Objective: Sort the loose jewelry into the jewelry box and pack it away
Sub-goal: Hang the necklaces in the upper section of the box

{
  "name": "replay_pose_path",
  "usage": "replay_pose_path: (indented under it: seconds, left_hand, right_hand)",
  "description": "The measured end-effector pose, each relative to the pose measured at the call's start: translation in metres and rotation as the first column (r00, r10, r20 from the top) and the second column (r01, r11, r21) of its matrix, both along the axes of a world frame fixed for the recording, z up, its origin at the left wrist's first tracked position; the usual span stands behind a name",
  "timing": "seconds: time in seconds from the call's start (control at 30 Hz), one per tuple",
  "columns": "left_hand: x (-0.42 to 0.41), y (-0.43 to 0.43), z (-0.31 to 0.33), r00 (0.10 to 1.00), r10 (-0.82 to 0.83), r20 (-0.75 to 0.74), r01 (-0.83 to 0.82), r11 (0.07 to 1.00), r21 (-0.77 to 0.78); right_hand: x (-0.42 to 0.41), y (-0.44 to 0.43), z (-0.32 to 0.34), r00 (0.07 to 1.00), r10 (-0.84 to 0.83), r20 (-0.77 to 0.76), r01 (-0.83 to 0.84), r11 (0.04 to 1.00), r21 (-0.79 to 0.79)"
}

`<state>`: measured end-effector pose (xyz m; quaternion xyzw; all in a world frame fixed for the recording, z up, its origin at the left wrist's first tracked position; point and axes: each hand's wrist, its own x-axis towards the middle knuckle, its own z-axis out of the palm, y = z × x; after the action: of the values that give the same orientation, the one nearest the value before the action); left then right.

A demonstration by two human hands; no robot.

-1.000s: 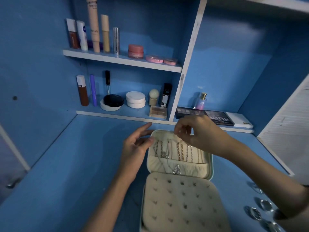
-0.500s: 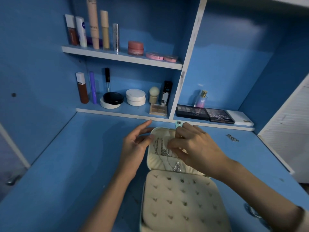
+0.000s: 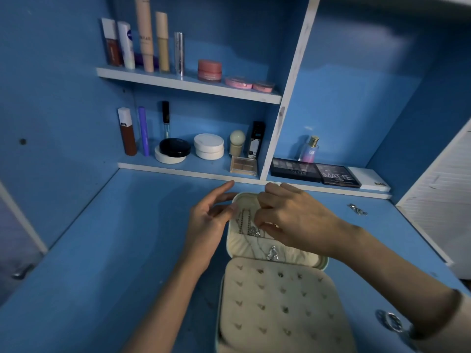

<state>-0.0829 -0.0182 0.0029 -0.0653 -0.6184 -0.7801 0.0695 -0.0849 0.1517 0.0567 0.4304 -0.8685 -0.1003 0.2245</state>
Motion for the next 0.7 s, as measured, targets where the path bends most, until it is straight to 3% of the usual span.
replay_pose_path:
  seconds: [0.23,0.47,0.7]
  left_hand:
    - [0.001,0.0,0.0,1.0,0.0,0.015,0.0,1.0,0.013]
    - [0.003,0.0,0.003,1.0,-0.005,0.008,0.005,1.0,0.013]
    - [0.002,0.001,0.003,1.0,-0.005,0.004,0.005,1.0,0.013]
  right_hand:
    - [-0.004,-0.005,0.002,0.997,0.072,-0.024,-0.067,0.983,0.168]
    - [-0.011,0.008,0.024,0.994,-0.014,0.107,0.03,0.989,-0.147]
    - [-0.011,-0.007,0.025,0.989,-0.029,0.143,0.064,0.967,-0.246]
